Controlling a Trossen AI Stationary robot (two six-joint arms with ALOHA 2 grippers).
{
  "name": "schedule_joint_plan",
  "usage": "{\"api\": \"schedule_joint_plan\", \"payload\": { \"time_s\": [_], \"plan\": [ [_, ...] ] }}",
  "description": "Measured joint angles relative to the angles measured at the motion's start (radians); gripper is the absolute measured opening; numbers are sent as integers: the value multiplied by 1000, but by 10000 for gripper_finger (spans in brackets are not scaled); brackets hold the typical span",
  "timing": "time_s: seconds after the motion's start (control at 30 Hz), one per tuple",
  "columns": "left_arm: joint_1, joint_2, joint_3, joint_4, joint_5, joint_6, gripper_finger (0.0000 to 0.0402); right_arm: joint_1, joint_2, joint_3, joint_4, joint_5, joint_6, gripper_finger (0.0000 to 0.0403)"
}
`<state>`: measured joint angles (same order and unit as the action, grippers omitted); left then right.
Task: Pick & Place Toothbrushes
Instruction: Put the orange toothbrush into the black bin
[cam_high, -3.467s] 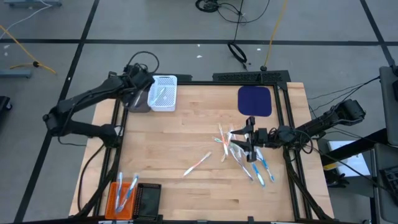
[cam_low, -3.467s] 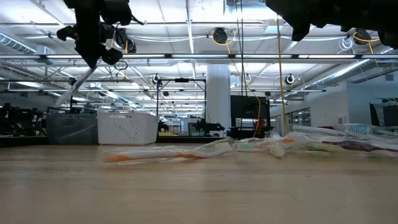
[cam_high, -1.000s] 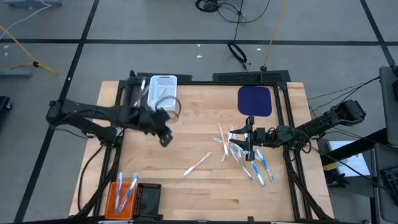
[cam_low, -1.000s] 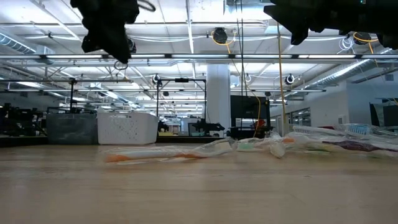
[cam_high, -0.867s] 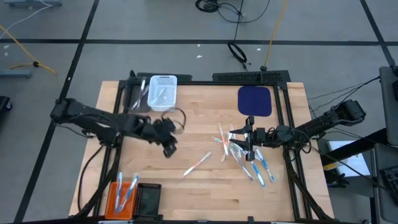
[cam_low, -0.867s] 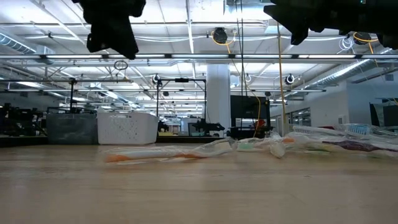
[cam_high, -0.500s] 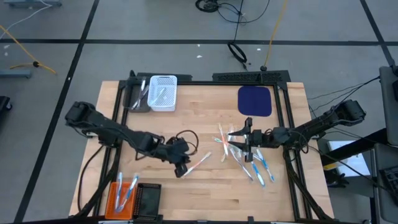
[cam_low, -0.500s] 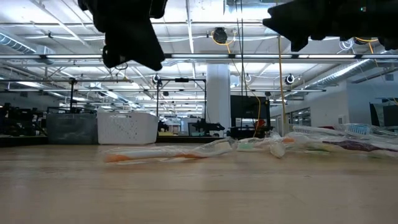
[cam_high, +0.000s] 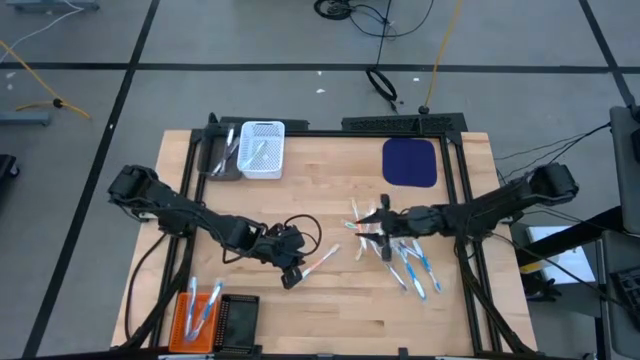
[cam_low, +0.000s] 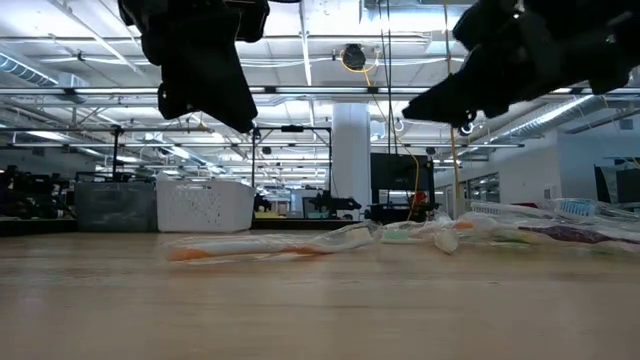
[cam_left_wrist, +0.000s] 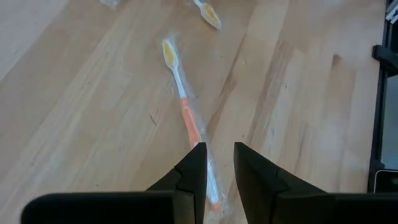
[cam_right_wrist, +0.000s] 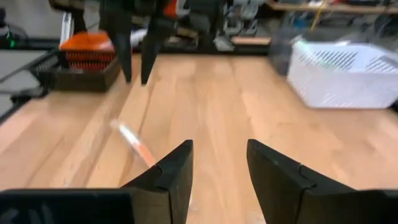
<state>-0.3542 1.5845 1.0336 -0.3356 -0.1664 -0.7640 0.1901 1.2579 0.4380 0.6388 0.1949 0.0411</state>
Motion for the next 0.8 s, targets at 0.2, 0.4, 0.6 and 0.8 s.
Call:
{"api": "schedule_joint_plan", "payload": {
  "time_s": [0.2,0.4,0.6,0.8],
  "plan": [
    [0,0,0,0,0,0,79,-21,192,77,0,-70,-38,141],
    [-1,0,0,-2,-1,1,79,-21,368,168,-3,-118,-86,141],
    [-2,0,0,-2,-1,7,79,-21,474,268,-118,-152,-106,141],
    [-1,0,0,-2,-1,10,79,-21,527,302,-157,-150,-113,141]
  ]
}}
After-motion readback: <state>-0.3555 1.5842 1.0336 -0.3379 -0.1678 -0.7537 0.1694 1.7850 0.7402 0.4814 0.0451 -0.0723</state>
